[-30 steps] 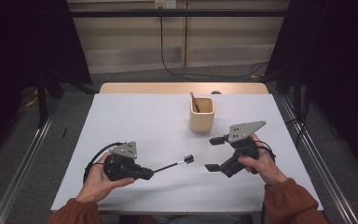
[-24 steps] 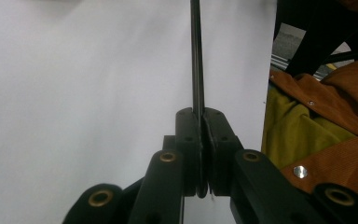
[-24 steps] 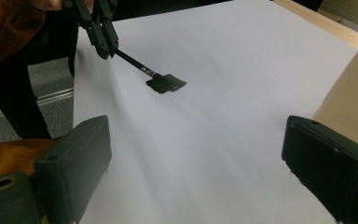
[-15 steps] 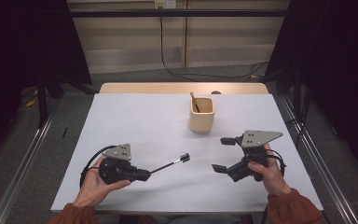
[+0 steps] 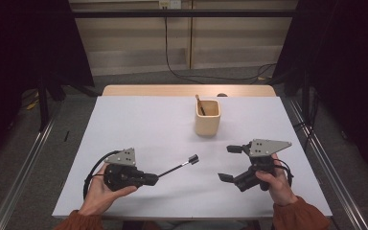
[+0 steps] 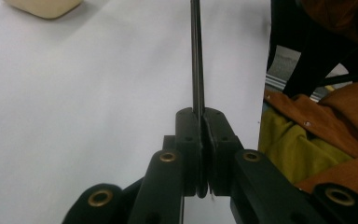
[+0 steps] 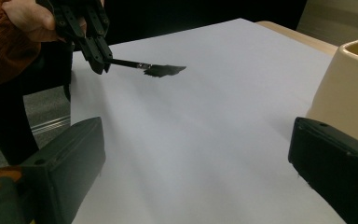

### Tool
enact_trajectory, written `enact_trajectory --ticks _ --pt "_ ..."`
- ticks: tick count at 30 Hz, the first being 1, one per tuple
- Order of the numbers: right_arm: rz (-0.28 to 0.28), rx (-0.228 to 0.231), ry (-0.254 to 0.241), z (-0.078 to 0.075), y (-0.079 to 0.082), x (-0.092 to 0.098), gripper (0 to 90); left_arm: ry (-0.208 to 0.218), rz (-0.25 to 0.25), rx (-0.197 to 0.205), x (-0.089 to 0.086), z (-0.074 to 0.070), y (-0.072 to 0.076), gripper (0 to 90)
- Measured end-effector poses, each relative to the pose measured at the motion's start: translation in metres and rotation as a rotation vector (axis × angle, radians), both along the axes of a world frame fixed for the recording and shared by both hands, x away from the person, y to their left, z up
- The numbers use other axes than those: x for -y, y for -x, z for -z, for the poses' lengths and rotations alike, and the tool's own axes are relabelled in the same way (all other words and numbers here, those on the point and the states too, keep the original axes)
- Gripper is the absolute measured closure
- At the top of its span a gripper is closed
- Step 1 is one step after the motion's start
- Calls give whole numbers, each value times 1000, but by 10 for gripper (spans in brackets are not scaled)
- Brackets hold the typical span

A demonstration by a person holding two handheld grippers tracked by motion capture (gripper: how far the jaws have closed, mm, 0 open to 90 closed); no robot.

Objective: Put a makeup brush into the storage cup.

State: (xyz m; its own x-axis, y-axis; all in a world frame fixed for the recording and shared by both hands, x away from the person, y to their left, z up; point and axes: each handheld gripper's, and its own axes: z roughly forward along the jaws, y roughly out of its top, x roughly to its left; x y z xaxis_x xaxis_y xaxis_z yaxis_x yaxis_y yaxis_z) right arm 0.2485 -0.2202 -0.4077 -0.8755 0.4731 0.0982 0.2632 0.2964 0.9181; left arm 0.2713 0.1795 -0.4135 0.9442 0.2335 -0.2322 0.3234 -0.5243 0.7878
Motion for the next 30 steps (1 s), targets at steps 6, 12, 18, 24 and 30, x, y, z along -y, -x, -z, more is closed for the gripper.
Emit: enact_trajectory --ticks 6,12,18,24,30 --pt "-8 -5 -38 0 -2 -2 31 65 -31 36 -1 -2 0 855" --pt "-13 -16 -59 1 -2 -4 12 81 -44 72 2 -1 1 855" --pt "-19 -7 -71 3 -3 -9 13 144 -52 96 5 -2 2 855" --pt "-32 -8 -71 4 -3 -15 23 185 -54 121 11 1 3 855" --pt "-20 -8 -57 2 -3 -19 58 237 -70 118 16 1 2 854"
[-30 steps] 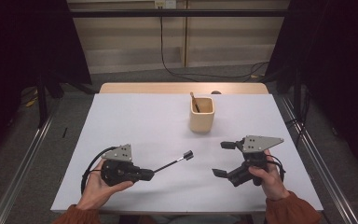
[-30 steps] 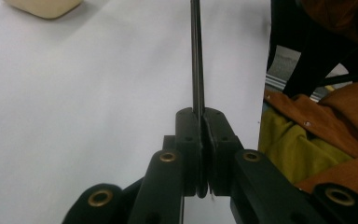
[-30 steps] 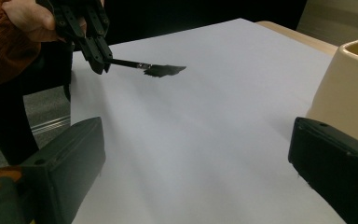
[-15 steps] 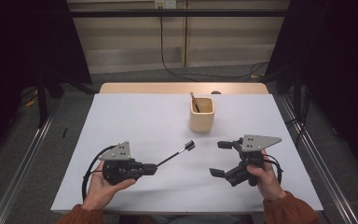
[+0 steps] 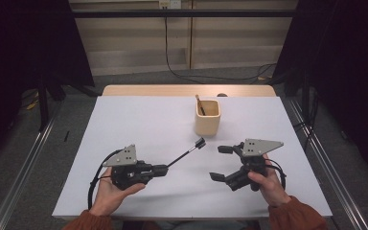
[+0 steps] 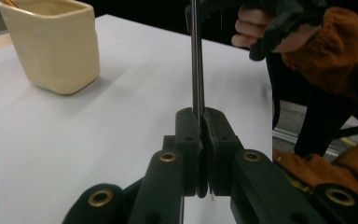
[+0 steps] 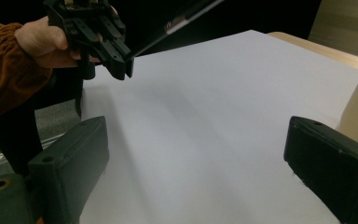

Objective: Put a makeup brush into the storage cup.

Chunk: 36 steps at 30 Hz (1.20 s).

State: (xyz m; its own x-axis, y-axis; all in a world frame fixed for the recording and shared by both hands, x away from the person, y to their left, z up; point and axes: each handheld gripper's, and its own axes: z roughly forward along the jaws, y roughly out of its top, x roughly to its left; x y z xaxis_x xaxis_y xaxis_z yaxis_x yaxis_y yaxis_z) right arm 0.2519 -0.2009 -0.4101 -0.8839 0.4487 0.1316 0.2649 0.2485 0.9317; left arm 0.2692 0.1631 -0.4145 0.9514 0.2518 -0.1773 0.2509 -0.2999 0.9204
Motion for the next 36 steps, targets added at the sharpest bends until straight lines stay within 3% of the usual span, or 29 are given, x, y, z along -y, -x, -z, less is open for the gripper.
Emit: enact_trajectory --ticks 6,14,18,22,28,36 --pt "7 -3 -22 -4 0 -2 76 51 -17 13 7 -1 -2 853" --pt "4 28 -27 -11 0 -4 67 110 -6 31 23 -7 -8 852" --pt "0 45 -60 -20 0 -4 76 96 18 45 34 -11 -7 854" --pt "1 42 -87 -25 -3 -4 80 110 24 57 39 -12 -6 854" --pt "8 70 -141 -33 -6 -4 239 114 24 60 40 -9 -3 854" --pt "-21 24 -156 -31 -13 -11 438 106 26 53 41 -4 -4 854"
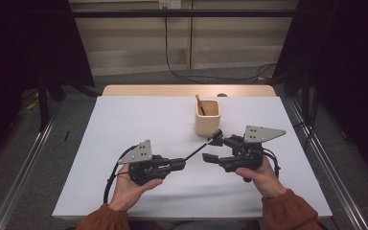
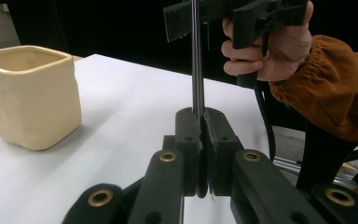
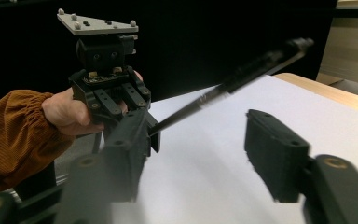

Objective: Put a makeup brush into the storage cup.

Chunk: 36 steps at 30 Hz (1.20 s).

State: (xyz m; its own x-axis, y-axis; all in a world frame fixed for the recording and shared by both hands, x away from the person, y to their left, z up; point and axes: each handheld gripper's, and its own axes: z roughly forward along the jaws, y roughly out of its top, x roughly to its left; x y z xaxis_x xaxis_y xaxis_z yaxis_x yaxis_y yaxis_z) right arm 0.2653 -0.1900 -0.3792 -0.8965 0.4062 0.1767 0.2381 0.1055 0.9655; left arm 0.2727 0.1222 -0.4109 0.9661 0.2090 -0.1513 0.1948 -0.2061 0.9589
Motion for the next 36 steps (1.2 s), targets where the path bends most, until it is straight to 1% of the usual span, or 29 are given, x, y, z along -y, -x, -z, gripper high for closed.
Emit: enact_trajectory --ticks 5,7,8,11,12,14,15,16,17,19,25,27,31,33,34,36 --pt "-9 -19 -10 2 -3 -1 554 -9 -1 -1 0 1 0 854" --pt "-9 -31 -6 2 -4 -1 592 -9 3 -2 0 2 0 854" --pt "2 -32 5 2 -4 0 597 -12 5 -2 0 3 0 854" --pt "-4 -39 -4 3 -5 1 626 -16 9 1 0 4 0 854" --pt "-9 -42 -16 3 -5 1 633 -15 15 -2 0 4 0 854" --pt "-14 -44 -18 3 -4 1 641 -19 19 -3 1 5 0 854" --pt "-19 -46 -19 3 -4 1 661 -20 17 -3 1 5 0 854" --pt "-25 -58 -24 3 -4 1 704 -22 19 -2 2 6 0 854" --pt "-25 -58 -24 3 -4 1 704 -25 18 -3 2 6 0 854" --pt "-34 -66 -26 4 -4 1 744 -27 25 -7 3 7 0 854" --pt "-51 -91 -29 7 -4 -1 780 -71 32 2 6 12 1 854" --pt "-49 -93 -12 7 -4 -2 786 -76 43 -5 6 14 0 851" --pt "-66 -100 -16 7 -3 -2 819 -83 41 -9 7 18 0 849" --pt "-69 -104 -23 7 -3 -3 836 -93 41 -6 8 19 -1 837" --pt "-67 -105 -24 7 -3 -3 899 -90 44 -10 8 20 -1 828" --pt "-70 -118 -38 7 -5 -2 900 -107 45 0 10 20 0 789"
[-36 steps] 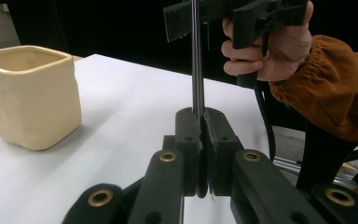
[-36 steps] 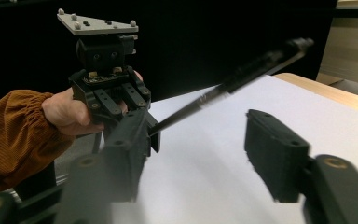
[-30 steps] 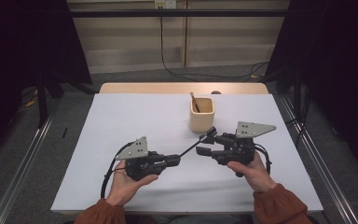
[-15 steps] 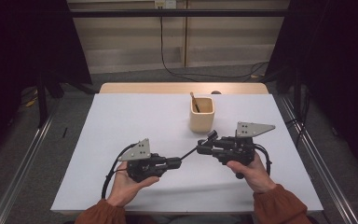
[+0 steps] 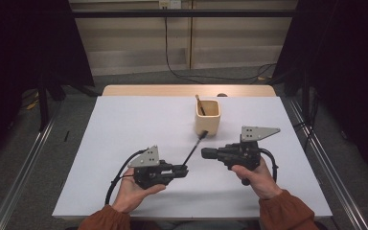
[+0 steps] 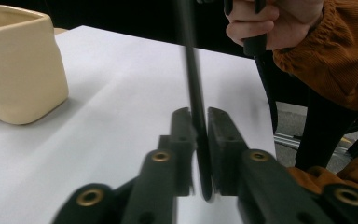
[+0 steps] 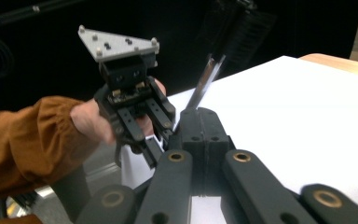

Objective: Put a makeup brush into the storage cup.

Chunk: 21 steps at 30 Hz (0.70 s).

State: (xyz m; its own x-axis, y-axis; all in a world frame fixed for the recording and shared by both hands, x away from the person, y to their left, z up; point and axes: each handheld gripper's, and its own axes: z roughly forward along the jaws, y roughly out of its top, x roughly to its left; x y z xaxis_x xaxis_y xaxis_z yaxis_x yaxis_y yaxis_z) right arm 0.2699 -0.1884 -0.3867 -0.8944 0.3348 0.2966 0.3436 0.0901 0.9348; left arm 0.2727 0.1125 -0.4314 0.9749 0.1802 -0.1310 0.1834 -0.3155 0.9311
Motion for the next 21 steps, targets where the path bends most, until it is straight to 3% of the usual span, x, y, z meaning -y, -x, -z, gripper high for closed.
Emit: enact_trajectory --ticks 4,5,9,15,21 --pt "2 -3 -9 0 -1 2 900 -15 -4 32 2 0 -1 851" --pt "1 0 -9 0 0 2 900 4 8 11 1 0 -3 853" --pt "-10 5 -19 -1 0 2 894 0 10 19 1 -3 -2 857" --pt "-40 17 -25 -1 2 1 760 15 16 15 1 -3 -1 857" --pt "-41 16 -14 1 2 -4 740 13 25 6 3 -2 0 857"
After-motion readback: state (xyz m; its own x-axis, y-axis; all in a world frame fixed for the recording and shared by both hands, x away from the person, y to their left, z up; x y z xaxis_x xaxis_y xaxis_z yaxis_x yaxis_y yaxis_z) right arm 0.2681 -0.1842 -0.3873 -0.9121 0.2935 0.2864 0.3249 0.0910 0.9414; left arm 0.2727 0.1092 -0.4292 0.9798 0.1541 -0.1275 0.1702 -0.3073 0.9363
